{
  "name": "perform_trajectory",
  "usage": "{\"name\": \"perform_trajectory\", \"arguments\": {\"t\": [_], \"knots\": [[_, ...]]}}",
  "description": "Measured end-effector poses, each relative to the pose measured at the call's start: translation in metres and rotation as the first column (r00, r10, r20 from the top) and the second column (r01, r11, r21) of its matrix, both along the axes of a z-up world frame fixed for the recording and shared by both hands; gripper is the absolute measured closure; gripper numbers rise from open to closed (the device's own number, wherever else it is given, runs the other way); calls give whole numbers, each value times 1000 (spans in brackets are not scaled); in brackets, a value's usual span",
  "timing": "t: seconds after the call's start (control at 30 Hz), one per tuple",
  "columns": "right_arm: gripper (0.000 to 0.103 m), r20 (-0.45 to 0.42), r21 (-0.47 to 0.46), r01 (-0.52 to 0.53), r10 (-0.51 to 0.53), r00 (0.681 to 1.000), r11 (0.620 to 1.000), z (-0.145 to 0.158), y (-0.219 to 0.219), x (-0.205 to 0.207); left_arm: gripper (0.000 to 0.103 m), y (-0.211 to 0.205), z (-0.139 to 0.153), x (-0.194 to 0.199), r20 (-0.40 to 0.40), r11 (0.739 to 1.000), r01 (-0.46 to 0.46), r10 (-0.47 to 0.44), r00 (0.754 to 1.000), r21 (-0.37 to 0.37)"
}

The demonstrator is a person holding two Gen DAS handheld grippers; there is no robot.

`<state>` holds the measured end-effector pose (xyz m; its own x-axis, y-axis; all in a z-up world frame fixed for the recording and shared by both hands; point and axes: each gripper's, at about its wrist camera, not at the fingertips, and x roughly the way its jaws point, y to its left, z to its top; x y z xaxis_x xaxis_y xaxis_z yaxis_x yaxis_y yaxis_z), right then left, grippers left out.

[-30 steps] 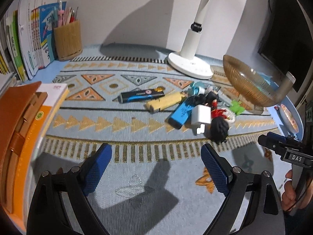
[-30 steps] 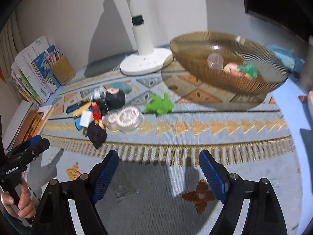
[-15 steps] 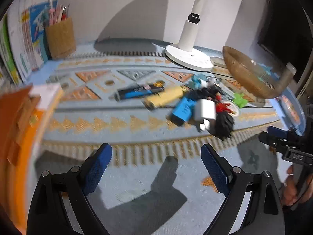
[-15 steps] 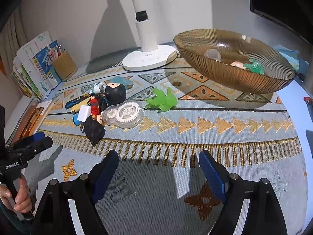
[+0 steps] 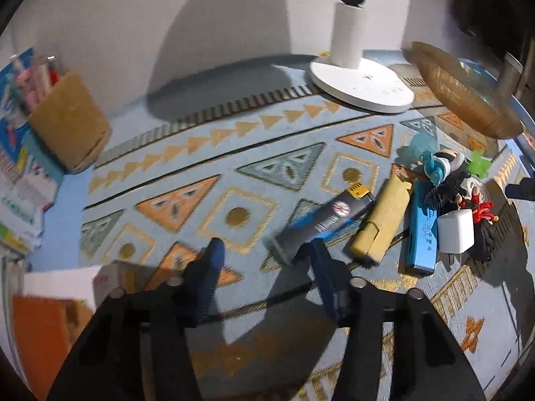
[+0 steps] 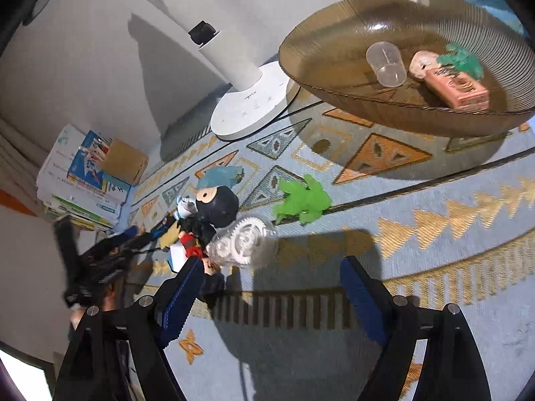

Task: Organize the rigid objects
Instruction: 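Move both tools back to the remaining items on the rug, then grasp the black lighter with left tool while right tool grasps green frog toy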

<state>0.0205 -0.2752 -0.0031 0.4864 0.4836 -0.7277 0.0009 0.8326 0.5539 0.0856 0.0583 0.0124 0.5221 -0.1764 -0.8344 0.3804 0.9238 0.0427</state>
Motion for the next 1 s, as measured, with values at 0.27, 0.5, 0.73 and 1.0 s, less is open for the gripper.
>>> {"name": "perform_trajectory", "arguments": {"t": [0.27,0.5,0.73,1.0], "knots": [[20,-33,-17,11,-12,999,1000,-11,1,10,60,-32,-4,14,-18,993,109,-110,994,-36],[20,-16,-53,10,-11,1000,999,-10,1,15,60,-48,-4,19,-6,989,141,-141,990,-47],[20,-7,-51,5,-5,1000,999,-12,-3,12,54,-54,-5,25,2,990,137,-137,991,-40],[20,1,-66,31,-31,1000,997,-11,-9,2,80,-38,-2,4,-27,985,-158,157,987,-63]]}}
